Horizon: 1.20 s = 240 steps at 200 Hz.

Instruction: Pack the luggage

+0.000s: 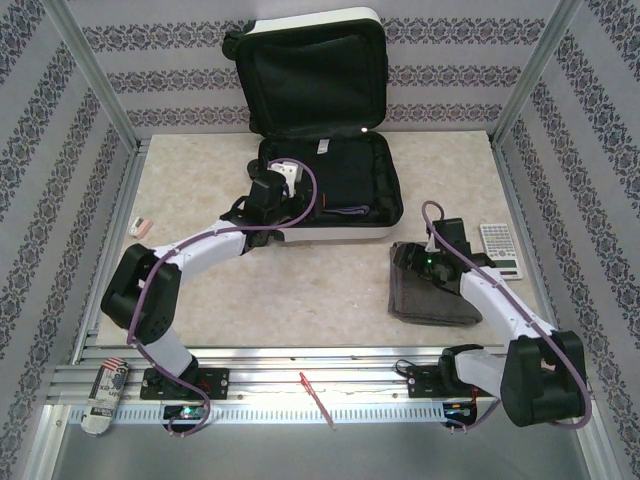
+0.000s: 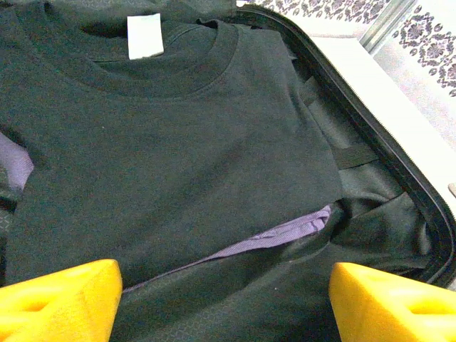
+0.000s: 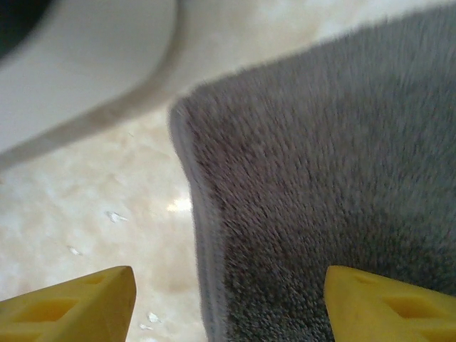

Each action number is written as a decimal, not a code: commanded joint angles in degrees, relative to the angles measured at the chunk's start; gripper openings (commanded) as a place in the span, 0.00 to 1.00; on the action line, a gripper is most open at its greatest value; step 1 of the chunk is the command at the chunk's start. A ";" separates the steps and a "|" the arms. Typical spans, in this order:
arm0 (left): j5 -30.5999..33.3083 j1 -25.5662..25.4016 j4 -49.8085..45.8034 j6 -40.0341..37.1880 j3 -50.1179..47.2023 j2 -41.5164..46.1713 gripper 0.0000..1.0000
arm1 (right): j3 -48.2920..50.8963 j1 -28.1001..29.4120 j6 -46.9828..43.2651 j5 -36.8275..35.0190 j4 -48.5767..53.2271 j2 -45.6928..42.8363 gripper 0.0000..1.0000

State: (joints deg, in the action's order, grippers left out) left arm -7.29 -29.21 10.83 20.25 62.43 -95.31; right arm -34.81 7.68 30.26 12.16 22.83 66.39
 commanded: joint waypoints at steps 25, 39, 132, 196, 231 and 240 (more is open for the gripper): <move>-0.29 -0.91 2.89 -0.72 -2.33 4.56 0.77 | 1.82 5.53 5.02 1.79 -1.37 5.28 0.70; 0.34 -1.19 1.10 -0.32 -2.37 4.34 0.77 | 2.26 8.21 6.24 3.56 -4.65 6.89 0.69; 0.77 -4.54 -8.47 3.31 -4.78 3.02 0.70 | -6.70 20.37 13.35 9.61 -18.23 17.42 0.68; -3.50 -5.89 -8.02 7.62 -10.36 3.75 0.73 | -16.22 13.11 0.60 10.46 -5.11 13.81 0.68; -8.08 -8.62 -3.61 12.21 -11.86 1.18 0.75 | -19.32 6.14 -10.22 8.43 8.71 12.98 0.68; -9.26 -9.55 -2.67 13.43 -11.69 0.15 0.75 | -18.97 5.24 -11.11 7.58 10.35 12.81 0.68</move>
State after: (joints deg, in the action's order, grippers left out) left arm -8.23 -34.50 11.57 26.15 53.84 -90.91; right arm -52.80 14.44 27.40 21.69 21.78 80.12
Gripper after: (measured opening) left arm 0.752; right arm 0.683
